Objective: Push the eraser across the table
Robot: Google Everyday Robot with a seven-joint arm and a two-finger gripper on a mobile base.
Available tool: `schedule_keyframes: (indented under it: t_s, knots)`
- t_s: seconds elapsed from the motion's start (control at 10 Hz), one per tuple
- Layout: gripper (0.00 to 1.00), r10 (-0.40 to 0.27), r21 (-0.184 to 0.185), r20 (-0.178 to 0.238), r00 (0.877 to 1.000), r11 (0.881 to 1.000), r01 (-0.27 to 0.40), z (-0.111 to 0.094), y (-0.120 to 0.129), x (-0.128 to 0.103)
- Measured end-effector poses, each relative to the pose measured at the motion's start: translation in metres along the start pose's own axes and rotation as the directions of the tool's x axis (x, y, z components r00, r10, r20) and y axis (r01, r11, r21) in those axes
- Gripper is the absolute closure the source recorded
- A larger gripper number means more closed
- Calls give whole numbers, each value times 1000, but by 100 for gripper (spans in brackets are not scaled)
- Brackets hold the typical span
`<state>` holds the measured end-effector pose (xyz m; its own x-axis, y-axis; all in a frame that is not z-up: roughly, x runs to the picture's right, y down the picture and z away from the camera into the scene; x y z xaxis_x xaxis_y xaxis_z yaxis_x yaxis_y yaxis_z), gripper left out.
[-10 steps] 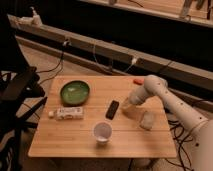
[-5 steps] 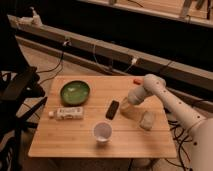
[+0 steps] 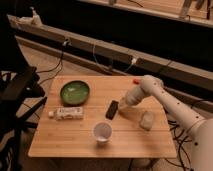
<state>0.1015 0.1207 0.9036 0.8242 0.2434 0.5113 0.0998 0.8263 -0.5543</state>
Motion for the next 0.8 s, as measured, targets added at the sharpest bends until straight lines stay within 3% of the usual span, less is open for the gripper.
schedule_keyframes:
  t_s: [0.4, 0.8]
  knots:
    - [100, -47, -36, 66, 997, 998, 49, 21, -1, -22]
    - [100, -102, -78, 162, 981, 990, 116, 41, 1, -52]
